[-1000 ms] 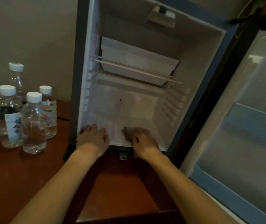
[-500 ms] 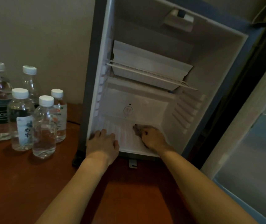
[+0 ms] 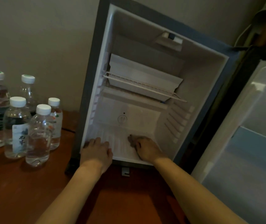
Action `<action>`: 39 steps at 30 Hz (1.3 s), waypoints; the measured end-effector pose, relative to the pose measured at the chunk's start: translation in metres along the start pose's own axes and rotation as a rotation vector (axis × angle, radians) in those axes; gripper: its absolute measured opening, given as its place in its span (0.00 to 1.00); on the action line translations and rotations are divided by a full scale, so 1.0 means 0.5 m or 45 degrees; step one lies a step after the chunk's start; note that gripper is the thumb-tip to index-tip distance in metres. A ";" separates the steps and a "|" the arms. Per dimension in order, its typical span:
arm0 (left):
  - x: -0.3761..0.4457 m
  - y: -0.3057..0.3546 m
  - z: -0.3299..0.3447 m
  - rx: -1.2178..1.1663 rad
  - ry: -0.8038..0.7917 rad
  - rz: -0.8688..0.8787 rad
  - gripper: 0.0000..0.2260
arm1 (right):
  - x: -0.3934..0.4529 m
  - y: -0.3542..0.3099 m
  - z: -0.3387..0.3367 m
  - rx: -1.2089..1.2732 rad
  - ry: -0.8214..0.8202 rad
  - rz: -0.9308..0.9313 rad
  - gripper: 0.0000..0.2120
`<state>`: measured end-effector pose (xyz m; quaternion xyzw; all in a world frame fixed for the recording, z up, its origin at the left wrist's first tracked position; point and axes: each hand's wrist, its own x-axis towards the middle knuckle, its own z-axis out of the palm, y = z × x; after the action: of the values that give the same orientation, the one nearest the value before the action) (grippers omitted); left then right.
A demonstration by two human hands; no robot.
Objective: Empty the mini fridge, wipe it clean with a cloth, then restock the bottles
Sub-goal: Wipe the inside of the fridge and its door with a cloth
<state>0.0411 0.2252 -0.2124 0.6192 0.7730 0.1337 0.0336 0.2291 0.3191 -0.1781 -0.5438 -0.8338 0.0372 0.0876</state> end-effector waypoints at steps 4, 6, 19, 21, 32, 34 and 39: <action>-0.007 0.000 -0.011 -0.040 0.005 0.009 0.19 | -0.061 -0.027 -0.008 -0.147 -0.079 0.067 0.19; -0.007 0.000 -0.016 -0.020 -0.024 0.002 0.19 | -0.075 -0.036 -0.027 -0.162 -0.130 0.076 0.19; 0.004 0.106 0.010 0.017 0.091 0.365 0.20 | 0.005 0.046 0.002 -0.055 0.040 -0.147 0.16; -0.002 0.113 0.025 0.015 0.091 0.382 0.20 | 0.016 0.051 0.003 -0.113 0.043 -0.162 0.16; 0.002 0.085 0.036 -0.012 0.178 0.449 0.22 | 0.049 0.117 -0.029 -1.353 -0.004 -0.112 0.23; 0.007 0.080 0.039 -0.025 0.200 0.462 0.22 | 0.065 0.127 -0.018 -1.458 -0.059 -0.039 0.27; 0.013 0.079 0.046 -0.035 0.223 0.489 0.21 | 0.060 0.078 -0.026 -1.661 -0.201 0.015 0.27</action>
<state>0.0822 0.2432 -0.2240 0.7406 0.6390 0.2014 -0.0513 0.2547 0.3617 -0.1684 -0.4854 -0.6862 -0.4357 -0.3218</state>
